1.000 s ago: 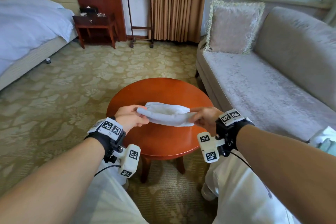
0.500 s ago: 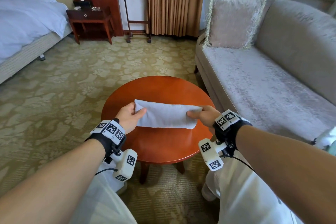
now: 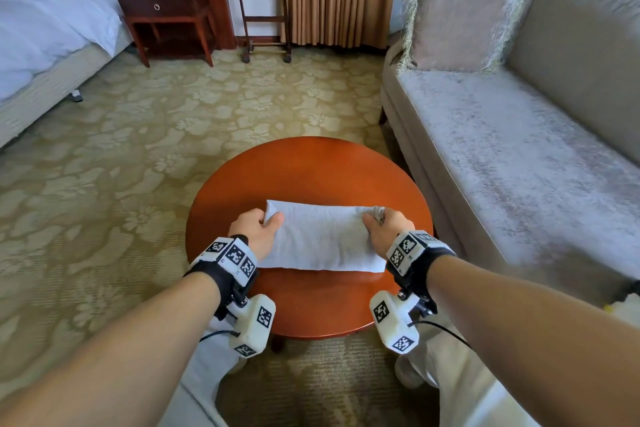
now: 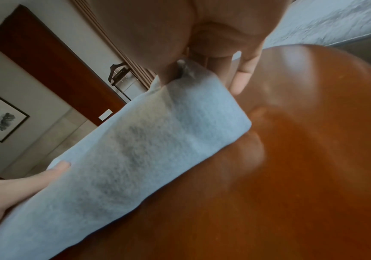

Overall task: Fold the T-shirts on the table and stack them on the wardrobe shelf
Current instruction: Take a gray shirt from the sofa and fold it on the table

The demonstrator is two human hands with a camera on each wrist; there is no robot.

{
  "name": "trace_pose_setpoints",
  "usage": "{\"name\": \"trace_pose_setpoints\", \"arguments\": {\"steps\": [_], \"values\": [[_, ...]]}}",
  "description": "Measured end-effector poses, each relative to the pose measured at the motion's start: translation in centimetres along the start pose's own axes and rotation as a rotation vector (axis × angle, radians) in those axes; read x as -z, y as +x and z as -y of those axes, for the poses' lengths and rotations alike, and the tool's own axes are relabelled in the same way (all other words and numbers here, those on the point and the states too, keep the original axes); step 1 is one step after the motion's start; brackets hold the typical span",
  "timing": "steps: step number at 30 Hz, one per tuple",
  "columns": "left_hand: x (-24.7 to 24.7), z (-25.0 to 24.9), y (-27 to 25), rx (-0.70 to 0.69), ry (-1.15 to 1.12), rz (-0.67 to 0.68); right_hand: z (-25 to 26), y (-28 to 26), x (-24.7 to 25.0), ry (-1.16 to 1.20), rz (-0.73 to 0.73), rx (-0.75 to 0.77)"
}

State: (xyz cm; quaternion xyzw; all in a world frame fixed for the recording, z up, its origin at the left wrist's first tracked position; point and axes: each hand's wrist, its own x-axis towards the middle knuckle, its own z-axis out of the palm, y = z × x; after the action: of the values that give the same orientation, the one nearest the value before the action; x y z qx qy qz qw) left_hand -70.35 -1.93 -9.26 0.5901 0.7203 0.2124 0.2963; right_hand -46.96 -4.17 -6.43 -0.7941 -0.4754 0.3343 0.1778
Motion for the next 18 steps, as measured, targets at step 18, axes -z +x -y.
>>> {"name": "trace_pose_setpoints", "arguments": {"steps": [18], "values": [[0.6,-2.1,0.5,0.401,0.119,0.136,2.3,1.5,-1.7,-0.186,0.102,-0.197]]}}
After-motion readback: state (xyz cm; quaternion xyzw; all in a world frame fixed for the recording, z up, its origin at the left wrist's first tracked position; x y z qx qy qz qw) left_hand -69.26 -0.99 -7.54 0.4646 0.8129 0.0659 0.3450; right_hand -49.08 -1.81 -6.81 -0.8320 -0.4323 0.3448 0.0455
